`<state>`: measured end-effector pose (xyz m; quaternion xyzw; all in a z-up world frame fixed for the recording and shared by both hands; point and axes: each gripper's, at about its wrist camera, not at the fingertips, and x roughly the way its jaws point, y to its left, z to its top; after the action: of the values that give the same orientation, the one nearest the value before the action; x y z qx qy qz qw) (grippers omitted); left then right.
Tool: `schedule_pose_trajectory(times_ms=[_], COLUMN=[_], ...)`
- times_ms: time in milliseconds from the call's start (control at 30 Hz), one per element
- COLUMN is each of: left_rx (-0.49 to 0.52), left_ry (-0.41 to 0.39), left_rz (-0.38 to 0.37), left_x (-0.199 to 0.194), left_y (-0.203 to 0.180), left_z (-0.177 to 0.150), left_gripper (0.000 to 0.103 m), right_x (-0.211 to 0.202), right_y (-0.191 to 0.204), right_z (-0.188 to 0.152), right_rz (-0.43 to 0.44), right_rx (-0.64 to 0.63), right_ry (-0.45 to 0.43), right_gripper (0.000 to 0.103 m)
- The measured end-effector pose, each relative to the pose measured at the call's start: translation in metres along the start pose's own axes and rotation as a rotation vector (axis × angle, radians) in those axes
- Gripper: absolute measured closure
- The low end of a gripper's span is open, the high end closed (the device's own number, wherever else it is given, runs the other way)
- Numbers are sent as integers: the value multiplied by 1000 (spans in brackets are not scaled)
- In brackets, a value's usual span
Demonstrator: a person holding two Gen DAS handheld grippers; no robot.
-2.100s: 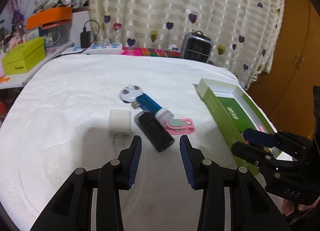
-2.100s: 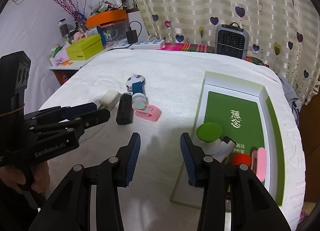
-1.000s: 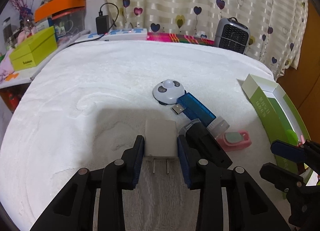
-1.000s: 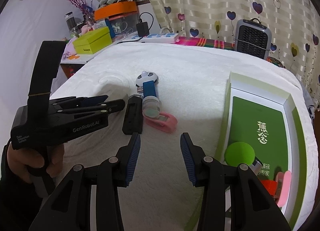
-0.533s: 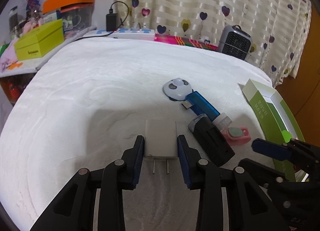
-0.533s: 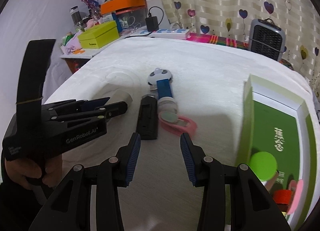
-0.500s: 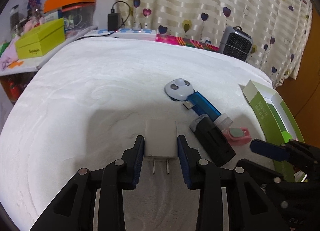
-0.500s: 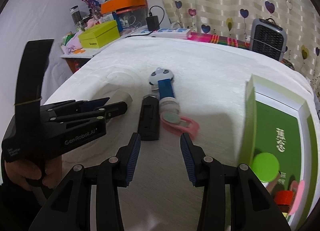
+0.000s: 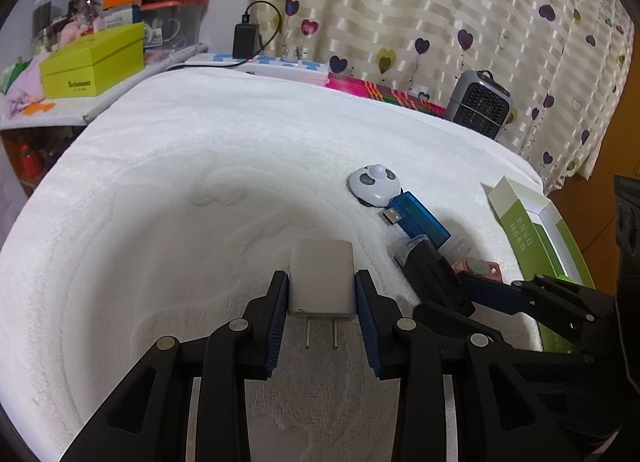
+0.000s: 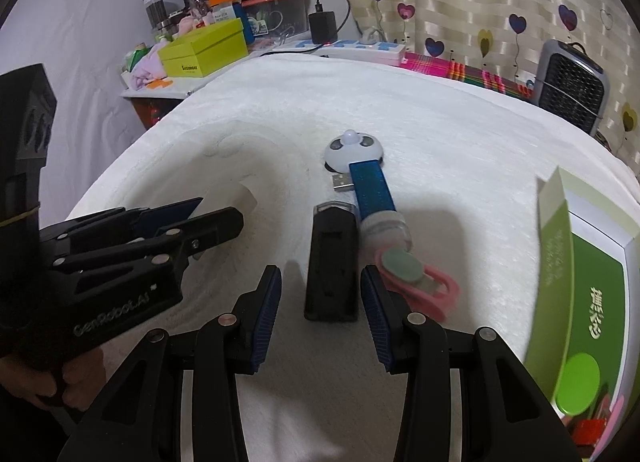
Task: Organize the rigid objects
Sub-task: 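Grasp the black USB stick with the right tool, then carry the charger plug with the left tool while the right tool carries the black stick to the box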
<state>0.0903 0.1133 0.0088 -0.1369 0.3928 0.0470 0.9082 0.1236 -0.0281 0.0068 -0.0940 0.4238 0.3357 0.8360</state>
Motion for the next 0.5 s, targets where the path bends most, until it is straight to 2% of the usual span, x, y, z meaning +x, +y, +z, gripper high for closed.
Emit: schedule_pose_trajectory(times_ms=[100, 233, 500], left_rx=[2, 4, 10], left_ry=[7, 19, 26], left_rz=[-1, 1, 1], left_x=[0, 3, 6], left_y=[0, 1, -1], left_z=[-1, -2, -2], left_gripper=[70, 70, 70], right_x=[5, 10, 7], right_y=[0, 0, 1], right_z=[4, 7, 5], right_rz=[-12, -33, -28], right_rx=[5, 4, 10], right_ry=[6, 10, -3], right_gripper=[62, 74, 74])
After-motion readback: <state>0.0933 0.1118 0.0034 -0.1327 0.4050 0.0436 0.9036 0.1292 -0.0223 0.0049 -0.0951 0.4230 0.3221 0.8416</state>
